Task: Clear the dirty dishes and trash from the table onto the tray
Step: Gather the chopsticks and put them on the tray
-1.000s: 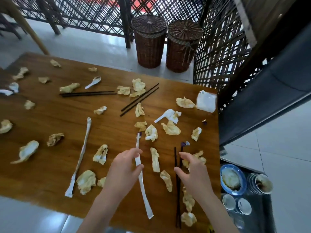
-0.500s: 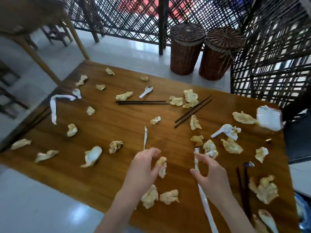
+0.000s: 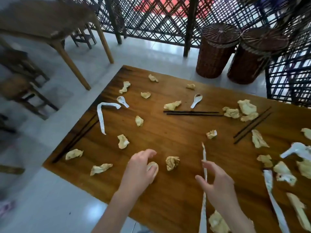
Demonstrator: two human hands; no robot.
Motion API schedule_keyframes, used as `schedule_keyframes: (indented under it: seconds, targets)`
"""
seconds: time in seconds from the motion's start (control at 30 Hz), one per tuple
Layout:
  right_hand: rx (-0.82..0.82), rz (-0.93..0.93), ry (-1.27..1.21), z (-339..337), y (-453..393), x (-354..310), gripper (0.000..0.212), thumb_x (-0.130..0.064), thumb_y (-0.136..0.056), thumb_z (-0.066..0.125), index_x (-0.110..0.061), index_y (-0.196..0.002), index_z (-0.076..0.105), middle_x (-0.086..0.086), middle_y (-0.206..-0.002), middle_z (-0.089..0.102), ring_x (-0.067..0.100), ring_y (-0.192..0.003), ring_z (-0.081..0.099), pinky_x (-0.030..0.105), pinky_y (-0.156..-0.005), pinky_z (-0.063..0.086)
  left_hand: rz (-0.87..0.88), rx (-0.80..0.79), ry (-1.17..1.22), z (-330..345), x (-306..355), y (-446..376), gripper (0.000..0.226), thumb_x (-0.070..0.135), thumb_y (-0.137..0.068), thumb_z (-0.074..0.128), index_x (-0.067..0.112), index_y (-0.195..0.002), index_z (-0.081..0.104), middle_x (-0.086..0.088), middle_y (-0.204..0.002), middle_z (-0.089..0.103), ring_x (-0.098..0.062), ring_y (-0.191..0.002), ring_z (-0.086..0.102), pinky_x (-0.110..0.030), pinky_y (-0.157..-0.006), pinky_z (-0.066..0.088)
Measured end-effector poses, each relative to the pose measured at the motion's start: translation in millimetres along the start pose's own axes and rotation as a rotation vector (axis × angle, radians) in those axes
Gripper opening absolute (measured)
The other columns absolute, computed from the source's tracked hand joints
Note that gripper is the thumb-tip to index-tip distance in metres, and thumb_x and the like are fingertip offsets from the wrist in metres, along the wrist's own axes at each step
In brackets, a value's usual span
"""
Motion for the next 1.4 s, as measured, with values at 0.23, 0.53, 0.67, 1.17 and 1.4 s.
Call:
schedule_keyframes:
  seconds: [0.23, 0.53, 0.67, 1.17, 1.4]
  targets:
    - [-0.056, -0.109, 0.043, 27, -17, -55, 0.053, -0.025, -0.078, 0.075, -0.022, -0.127, 0.054, -0.007, -0.122, 0.061, 0.005, -0.111, 0.053, 0.016, -0.093, 0.039, -0.075, 0.119, 0.054, -33, -44, -12, 0.039, 0.026, -0.083, 0.070, 0.030, -0.120, 0.057, 0.013, -0.114, 0.060, -0.004, -0.107, 0.055, -0.013, -0.086, 0.042]
    - [-0.007, -0.104, 0.052, 79, -26, -126, 0.054, -0.026, -0.078, 0.074, -0.022, -0.128, 0.054, -0.008, -0.122, 0.060, 0.004, -0.111, 0.054, 0.015, -0.092, 0.041, -0.159, 0.187, 0.037, -95, -143, -54, 0.039, 0.024, -0.081, 0.071, 0.027, -0.118, 0.059, 0.008, -0.115, 0.063, -0.008, -0.106, 0.058, -0.023, -0.085, 0.049]
    - [0.060, -0.006, 0.061, 122, -23, -158, 0.055, -0.030, -0.077, 0.074, -0.027, -0.128, 0.053, -0.010, -0.124, 0.059, 0.004, -0.102, 0.056, 0.019, -0.092, 0.043, -0.157, 0.152, -0.017, -119, -198, -77, 0.039, 0.022, -0.082, 0.071, 0.024, -0.119, 0.060, 0.005, -0.115, 0.064, -0.012, -0.106, 0.060, -0.026, -0.084, 0.050]
    - [0.110, 0.092, 0.012, 218, -47, -215, 0.052, -0.030, -0.081, 0.070, -0.028, -0.129, 0.051, -0.012, -0.128, 0.055, 0.005, -0.120, 0.048, 0.020, -0.096, 0.039, -0.185, 0.009, -0.231, -115, -320, -163, 0.047, 0.025, -0.084, 0.069, 0.014, -0.127, 0.053, -0.006, -0.115, 0.061, -0.022, -0.103, 0.061, -0.031, -0.085, 0.051]
    - [0.102, 0.146, 0.019, 225, -48, -216, 0.053, -0.029, -0.082, 0.069, -0.029, -0.131, 0.049, -0.012, -0.130, 0.054, 0.005, -0.122, 0.046, 0.022, -0.098, 0.039, -0.257, -0.015, -0.253, -108, -335, -172, 0.037, 0.023, -0.086, 0.066, 0.009, -0.119, 0.055, -0.010, -0.109, 0.062, -0.025, -0.099, 0.062, -0.030, -0.078, 0.052]
Point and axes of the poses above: each hand's wrist, its own y-axis away from the middle knuckle, its own z-axis out of the palm, x = y × z, the point moved 9 cm from there along -y, towards the middle knuckle
